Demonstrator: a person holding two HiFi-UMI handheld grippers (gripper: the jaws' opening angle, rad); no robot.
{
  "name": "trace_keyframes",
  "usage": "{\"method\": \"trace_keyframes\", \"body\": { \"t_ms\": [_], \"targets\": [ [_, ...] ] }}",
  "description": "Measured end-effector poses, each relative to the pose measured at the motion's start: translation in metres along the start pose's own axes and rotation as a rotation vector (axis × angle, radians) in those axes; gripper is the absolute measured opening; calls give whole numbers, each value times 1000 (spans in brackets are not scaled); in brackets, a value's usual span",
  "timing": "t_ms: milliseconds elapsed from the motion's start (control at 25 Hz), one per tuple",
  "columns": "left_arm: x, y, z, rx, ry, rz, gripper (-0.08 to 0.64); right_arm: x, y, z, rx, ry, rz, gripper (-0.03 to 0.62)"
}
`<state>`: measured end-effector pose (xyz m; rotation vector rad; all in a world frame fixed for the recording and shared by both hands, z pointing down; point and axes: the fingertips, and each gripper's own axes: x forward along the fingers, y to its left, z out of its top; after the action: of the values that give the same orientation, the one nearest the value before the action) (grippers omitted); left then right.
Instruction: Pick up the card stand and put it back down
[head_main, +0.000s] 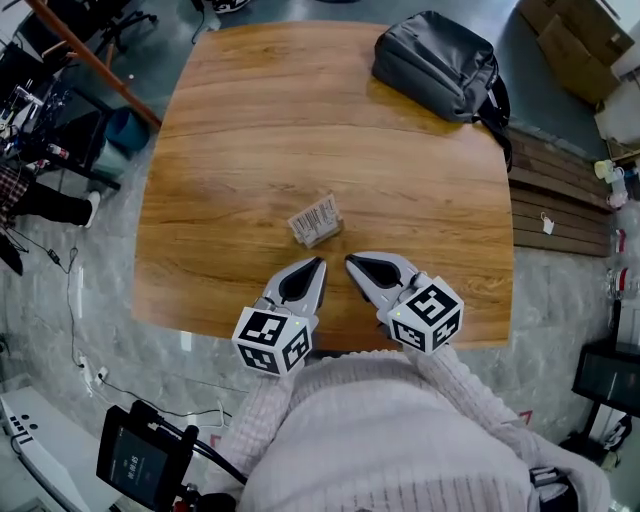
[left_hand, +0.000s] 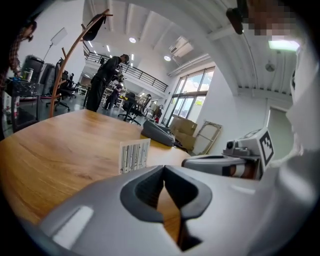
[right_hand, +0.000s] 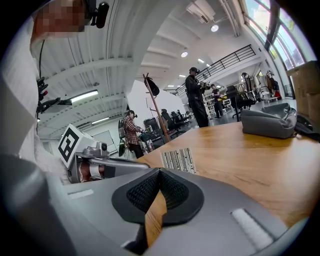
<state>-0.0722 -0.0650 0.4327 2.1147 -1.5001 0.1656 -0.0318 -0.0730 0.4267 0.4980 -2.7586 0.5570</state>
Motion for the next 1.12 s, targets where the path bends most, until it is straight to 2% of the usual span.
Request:
{"method": "trace_keyframes", "body": {
  "t_ms": [240,400,480,520,560,600,800,1000,1120],
  "targets": [
    [0,10,-1,-18,39,-47,9,9,7,11,22,-25,12,-5],
    [4,22,-9,0,82,-78,9,13,7,12,70,-55,10,-5],
    [7,29,-12,34,112,-80,10,14,7,14,104,-73,18,-5],
    [9,34,-13,57,130,-72,35,14,6,14,110,-70,18,-5],
    [12,38,-15,74,150,-64,100,15,6,13,114,-62,16,-5],
    [14,42,-16,84,168,-59,123,16,5,11,119,-56,15,-5],
    [24,62,-16,100,210,-20,123,21,-4,3,159,-48,3,-5],
    [30,77,-23,195,262,22,183,23,-16,-9,203,-39,-24,-5],
    [42,80,-31,227,297,10,219,23,-24,-18,226,-33,-41,-5]
  ]
}}
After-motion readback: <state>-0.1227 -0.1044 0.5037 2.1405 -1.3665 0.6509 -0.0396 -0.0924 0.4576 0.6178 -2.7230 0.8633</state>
